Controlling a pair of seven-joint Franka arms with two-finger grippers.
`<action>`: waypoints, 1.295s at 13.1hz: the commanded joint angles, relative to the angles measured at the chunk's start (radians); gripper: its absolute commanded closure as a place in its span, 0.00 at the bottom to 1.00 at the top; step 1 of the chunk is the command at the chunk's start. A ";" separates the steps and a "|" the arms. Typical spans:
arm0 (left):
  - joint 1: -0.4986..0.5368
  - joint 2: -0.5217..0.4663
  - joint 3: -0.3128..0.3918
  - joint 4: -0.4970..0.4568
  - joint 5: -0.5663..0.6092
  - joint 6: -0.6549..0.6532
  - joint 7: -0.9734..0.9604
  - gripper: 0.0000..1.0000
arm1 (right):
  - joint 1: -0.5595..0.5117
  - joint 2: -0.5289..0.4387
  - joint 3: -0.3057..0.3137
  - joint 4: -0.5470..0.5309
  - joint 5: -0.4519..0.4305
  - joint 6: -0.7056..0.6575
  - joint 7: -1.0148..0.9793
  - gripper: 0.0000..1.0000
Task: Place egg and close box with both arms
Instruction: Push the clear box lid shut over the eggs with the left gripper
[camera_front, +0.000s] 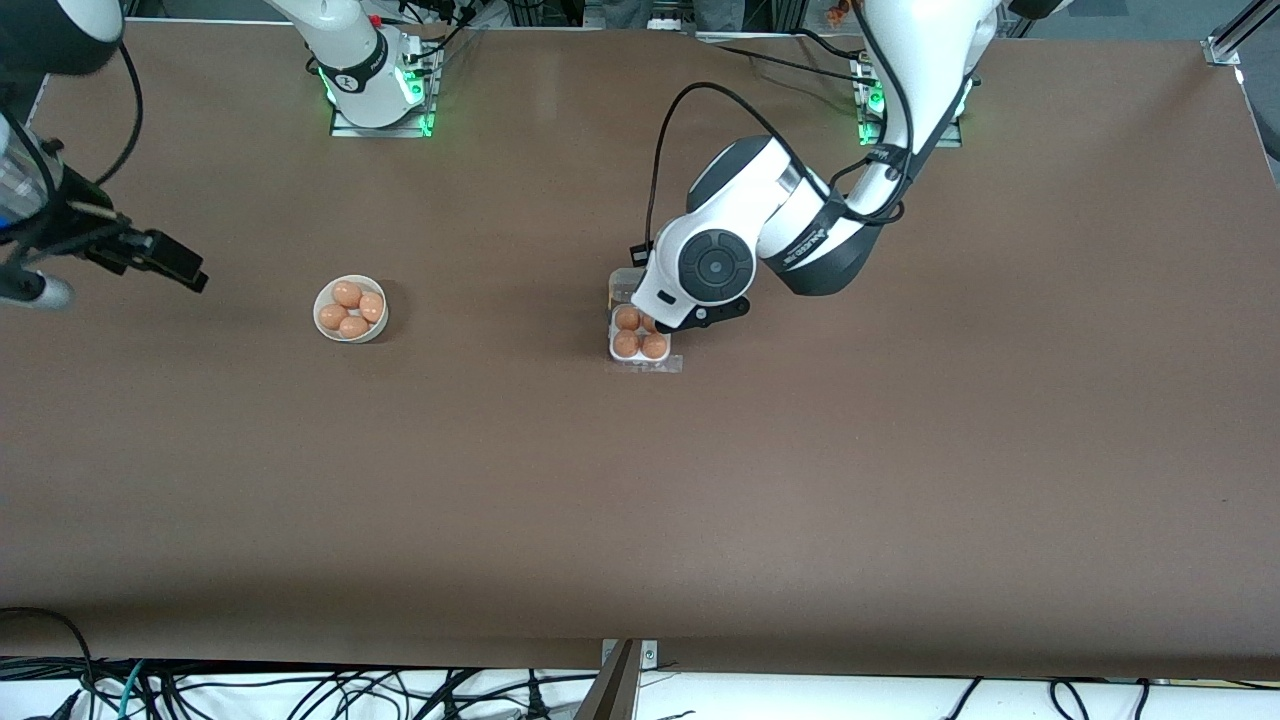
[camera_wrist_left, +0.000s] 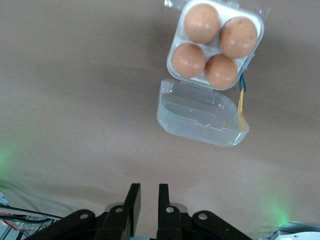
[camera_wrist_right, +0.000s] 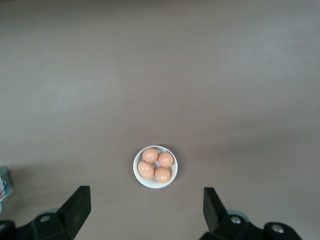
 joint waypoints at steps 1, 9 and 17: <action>-0.031 0.040 0.007 0.037 -0.027 0.021 -0.050 0.78 | -0.019 -0.012 0.002 0.030 -0.009 -0.070 -0.020 0.00; -0.087 0.103 0.009 0.034 -0.025 0.109 -0.051 0.76 | -0.015 0.028 0.002 0.056 0.002 -0.049 -0.013 0.00; -0.083 0.135 0.029 0.037 -0.016 0.173 -0.036 0.77 | -0.012 0.030 0.003 0.056 0.005 -0.042 -0.011 0.00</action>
